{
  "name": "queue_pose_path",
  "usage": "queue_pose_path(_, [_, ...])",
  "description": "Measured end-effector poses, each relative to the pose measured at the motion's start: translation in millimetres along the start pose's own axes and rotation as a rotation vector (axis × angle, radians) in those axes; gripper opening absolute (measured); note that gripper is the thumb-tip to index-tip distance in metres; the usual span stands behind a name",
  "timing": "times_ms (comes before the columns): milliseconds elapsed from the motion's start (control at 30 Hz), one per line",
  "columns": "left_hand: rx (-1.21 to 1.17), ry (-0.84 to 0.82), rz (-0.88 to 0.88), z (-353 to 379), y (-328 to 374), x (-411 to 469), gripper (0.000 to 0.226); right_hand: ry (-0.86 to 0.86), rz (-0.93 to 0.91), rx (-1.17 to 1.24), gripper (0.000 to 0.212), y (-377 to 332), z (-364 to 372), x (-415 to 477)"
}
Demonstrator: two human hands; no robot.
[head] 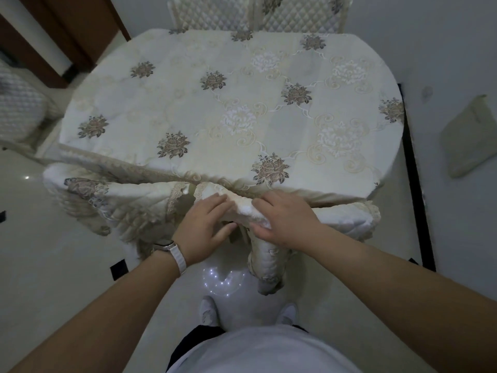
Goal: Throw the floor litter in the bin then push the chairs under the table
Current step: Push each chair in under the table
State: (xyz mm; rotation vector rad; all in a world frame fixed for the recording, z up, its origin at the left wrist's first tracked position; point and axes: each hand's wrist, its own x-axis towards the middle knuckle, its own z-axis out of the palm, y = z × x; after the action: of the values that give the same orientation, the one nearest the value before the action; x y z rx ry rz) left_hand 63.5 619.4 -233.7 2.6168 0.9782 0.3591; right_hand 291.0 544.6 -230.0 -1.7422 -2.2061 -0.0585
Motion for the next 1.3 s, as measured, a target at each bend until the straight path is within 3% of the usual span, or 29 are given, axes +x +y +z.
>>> queue_pose_path(333, [0.200,0.095,-0.113,-65.9,-64.7,-65.5,0.052,-0.120,-0.148,-0.025,0.050,-76.8,-4.4,63.0])
queue_pose_path(600, [0.267,0.319,-0.239,-135.2,-167.9,-182.3,0.044,-0.185,-0.336,-0.080,0.060,-235.7,21.8,160.3])
queue_pose_path(767, [0.296,0.419,-0.395,-171.1,-222.4,-259.7,0.047,-0.179,-0.454,-0.121,0.055,-334.0,45.8,204.9])
queue_pose_path(1033, [0.318,0.503,-0.641,-212.0,-279.9,-371.9,0.047,-0.174,-0.650,-0.028,0.059,-457.0,79.6,272.5])
queue_pose_path(1300, [0.358,0.526,-0.798,-247.0,-338.9,-419.5,0.047,-0.121,-0.821,0.036,0.056,-548.5,114.3,343.3])
